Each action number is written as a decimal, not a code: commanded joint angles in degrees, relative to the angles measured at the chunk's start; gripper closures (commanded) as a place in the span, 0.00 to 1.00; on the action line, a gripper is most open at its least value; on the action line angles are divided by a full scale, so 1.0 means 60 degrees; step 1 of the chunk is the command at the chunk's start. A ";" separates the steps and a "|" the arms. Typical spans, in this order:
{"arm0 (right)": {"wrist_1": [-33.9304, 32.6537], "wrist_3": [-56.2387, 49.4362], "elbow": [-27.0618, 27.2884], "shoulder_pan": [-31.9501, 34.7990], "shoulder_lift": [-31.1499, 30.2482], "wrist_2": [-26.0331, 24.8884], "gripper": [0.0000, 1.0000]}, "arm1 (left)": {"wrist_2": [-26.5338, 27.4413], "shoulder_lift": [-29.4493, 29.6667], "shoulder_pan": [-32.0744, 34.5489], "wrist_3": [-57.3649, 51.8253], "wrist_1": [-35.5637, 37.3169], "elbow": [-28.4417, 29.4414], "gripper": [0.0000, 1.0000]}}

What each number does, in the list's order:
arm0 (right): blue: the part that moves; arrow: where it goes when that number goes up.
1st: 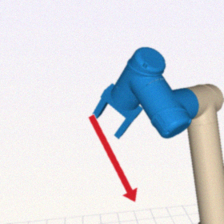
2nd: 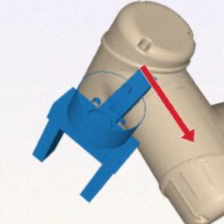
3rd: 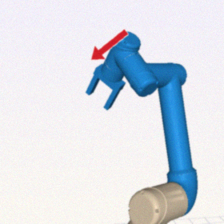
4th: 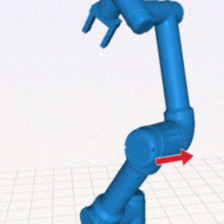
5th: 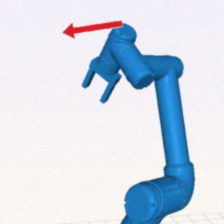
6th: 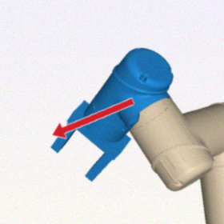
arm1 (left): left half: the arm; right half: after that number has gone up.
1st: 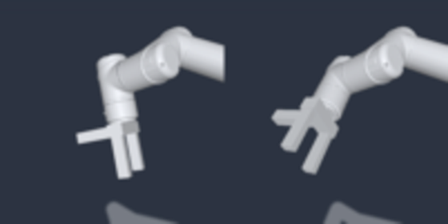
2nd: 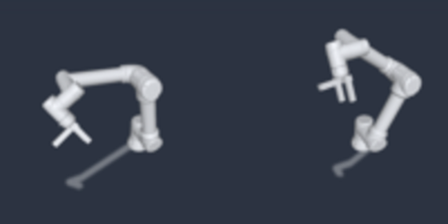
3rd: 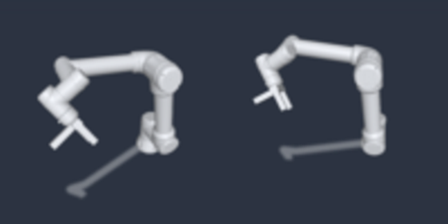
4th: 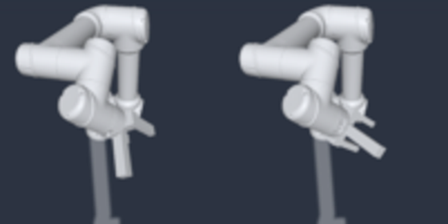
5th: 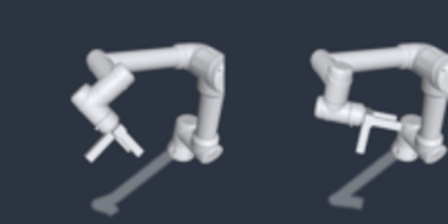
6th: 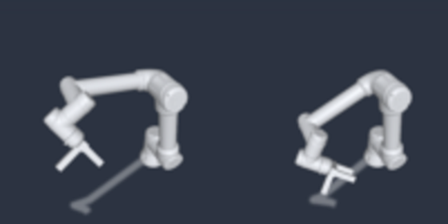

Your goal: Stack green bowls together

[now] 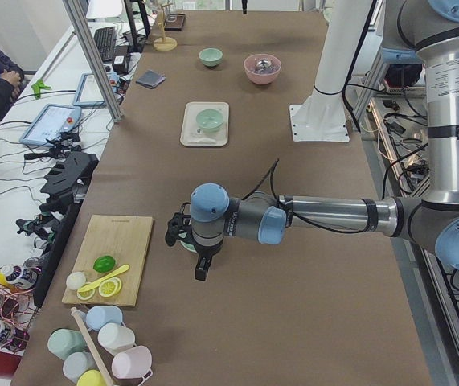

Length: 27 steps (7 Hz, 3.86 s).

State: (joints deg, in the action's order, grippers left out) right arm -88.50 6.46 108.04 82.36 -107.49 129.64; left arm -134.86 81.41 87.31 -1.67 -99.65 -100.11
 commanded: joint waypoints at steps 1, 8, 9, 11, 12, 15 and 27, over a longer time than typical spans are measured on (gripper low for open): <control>0.0014 -0.0007 -0.0003 0.0000 -0.0044 -0.0001 0.00 | -0.0052 0.0011 0.0008 0.0000 -0.0018 -0.0304 0.02; 0.3872 0.0140 -0.0047 -0.0116 0.0175 0.0585 0.00 | -0.0009 -0.0018 -0.0021 0.0087 -0.4144 -0.0221 0.02; 0.4374 0.0154 -0.0047 -0.0132 0.0262 0.0628 0.00 | -0.0081 0.0533 -0.0050 0.0494 -0.4338 0.0217 0.02; 0.4423 0.0517 -0.0091 -0.0350 0.0570 0.0761 0.00 | -0.0198 0.1050 -0.0079 0.0776 -0.4237 0.1009 0.02; 0.4408 0.0782 -0.0135 -0.0700 0.0585 0.0703 0.00 | -0.0184 0.0877 -0.0210 0.0747 -0.4484 0.1113 0.02; 0.4496 0.3867 -0.0135 -0.2440 0.0600 -0.0377 0.00 | 0.0789 0.0976 -0.1935 0.2516 -0.4994 0.2017 0.01; 0.4686 0.4300 -0.0150 -0.3194 0.0556 -0.0939 0.00 | 0.1486 0.1638 -0.3478 0.3339 -0.6507 0.3839 1.00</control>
State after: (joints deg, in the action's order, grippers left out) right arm -60.57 32.26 107.14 63.18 -104.06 124.01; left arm -125.85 91.31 66.46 18.39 -138.34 -76.85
